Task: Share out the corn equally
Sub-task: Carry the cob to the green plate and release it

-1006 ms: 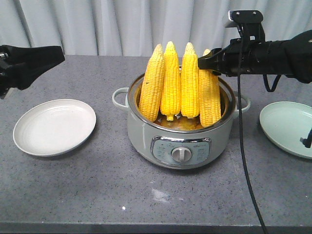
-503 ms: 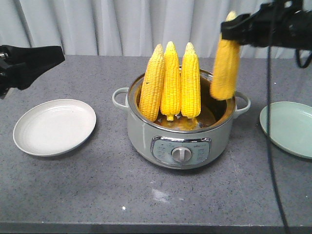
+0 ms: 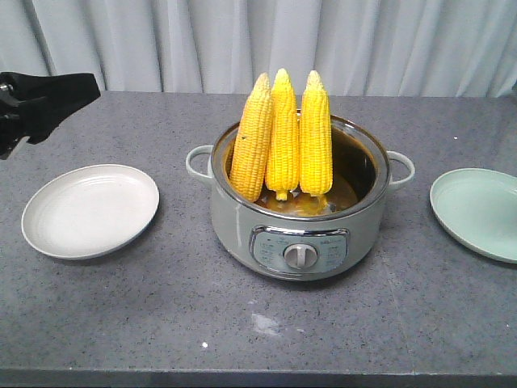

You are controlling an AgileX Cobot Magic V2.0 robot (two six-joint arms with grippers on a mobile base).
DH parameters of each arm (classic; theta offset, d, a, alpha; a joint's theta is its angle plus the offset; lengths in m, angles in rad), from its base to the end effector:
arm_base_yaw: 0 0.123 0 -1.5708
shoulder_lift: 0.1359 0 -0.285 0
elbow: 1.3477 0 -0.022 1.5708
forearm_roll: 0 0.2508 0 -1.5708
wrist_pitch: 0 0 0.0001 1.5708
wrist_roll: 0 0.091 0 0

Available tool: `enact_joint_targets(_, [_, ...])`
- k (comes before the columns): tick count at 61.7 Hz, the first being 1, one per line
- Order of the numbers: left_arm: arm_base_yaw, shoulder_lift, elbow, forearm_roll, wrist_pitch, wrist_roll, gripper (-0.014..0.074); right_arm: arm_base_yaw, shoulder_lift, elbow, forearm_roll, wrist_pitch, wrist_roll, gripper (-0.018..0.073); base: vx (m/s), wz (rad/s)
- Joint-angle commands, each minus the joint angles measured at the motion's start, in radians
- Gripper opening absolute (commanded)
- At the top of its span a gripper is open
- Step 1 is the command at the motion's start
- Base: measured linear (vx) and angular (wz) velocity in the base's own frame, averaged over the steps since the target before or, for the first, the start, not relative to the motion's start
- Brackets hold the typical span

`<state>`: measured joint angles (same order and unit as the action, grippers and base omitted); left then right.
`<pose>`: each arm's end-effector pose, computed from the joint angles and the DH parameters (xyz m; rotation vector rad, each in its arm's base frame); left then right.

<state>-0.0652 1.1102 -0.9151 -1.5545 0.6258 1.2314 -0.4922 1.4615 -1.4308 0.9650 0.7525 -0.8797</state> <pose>0.2300 -0.0685 0.3792 0.2632 1.7140 -0.8117 0.3106 -0.1085 0.4124 0.0348 1.9317 0.2251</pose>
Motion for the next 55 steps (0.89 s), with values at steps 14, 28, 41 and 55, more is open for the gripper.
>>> enact_joint_targets(14, [-0.005, 0.092, -0.073, -0.100, 0.027, 0.005, -0.0006, -0.016, 0.234, -0.021, 0.033, 0.053, 0.022, -0.0006, 0.00, 0.00])
enact_joint_targets(28, [-0.071, 0.243, -0.311, -0.076, 0.038, 0.003, -0.0006, -0.016, 0.344, -0.021, 0.004, 0.080, 0.014, 0.0017, 0.00, 0.00])
enact_joint_targets(41, [-0.133, 0.400, -0.504, 0.052, 0.038, -0.004, -0.0006, -0.016, 0.365, -0.021, -0.053, 0.090, 0.015, 0.0152, 0.00, 0.00])
enact_joint_targets(55, [-0.143, 0.469, -0.531, 0.068, 0.018, -0.004, 0.0004, -0.016, 0.365, -0.021, -0.060, 0.106, -0.001, 0.0483, 0.00, 0.00])
